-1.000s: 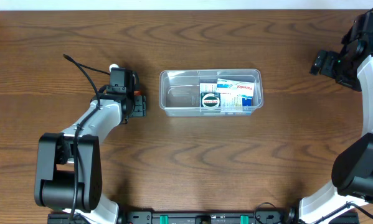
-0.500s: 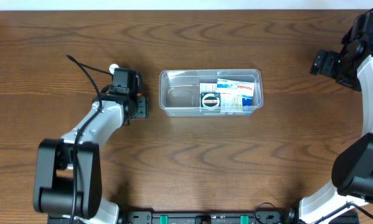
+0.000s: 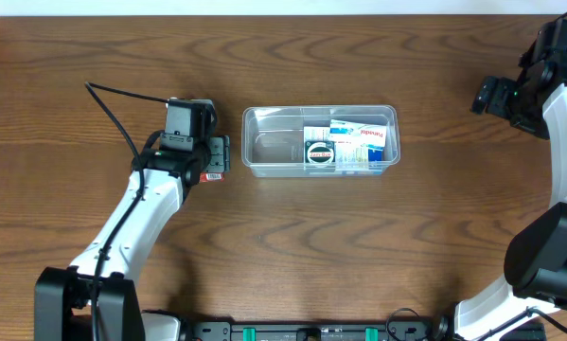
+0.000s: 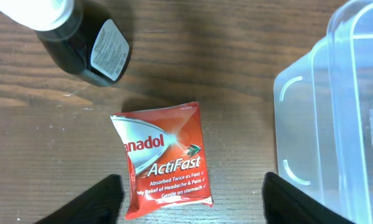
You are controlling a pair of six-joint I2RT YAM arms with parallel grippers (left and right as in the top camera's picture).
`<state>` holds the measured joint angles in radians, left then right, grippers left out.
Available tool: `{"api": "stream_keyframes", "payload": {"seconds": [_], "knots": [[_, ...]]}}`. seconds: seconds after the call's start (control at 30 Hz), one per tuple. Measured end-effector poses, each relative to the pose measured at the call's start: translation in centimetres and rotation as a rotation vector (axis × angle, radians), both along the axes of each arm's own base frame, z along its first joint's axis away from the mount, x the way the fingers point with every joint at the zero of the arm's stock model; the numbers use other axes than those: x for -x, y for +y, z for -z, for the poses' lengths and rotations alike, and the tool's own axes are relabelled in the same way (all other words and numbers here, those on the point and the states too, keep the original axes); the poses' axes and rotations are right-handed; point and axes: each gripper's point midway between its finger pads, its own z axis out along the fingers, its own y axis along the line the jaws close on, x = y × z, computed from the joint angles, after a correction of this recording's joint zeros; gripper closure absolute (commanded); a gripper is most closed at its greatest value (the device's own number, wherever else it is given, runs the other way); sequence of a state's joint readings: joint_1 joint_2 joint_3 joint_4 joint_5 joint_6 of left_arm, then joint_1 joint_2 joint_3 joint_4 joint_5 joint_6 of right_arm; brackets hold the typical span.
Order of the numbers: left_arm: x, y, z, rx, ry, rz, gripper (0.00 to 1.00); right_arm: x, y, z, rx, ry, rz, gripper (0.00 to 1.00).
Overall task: Pack container
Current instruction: 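Move left gripper to the red Panadol ActiFast box and grasp it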
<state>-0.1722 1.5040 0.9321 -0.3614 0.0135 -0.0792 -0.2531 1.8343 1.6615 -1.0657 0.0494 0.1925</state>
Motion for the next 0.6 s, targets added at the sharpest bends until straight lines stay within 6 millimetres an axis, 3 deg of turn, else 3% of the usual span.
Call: {"api": "stream_keyframes", "payload": {"seconds": [0.07,0.4,0.6], "knots": [[-0.1,0.2,0.5,-0.012,0.009,-0.011,0.15,0.0,0.0,0.0,0.0,0.0,0.0,0.01],[-0.3,1.3,5.4,-0.069,0.109,-0.074,0.14,0.0,0.0,0.0,0.0,0.0,0.0,0.01],[-0.8,1.3,6.8,-0.072,0.117,-0.085,0.14,0.0,0.0,0.0,0.0,0.0,0.0,0.01]]}}
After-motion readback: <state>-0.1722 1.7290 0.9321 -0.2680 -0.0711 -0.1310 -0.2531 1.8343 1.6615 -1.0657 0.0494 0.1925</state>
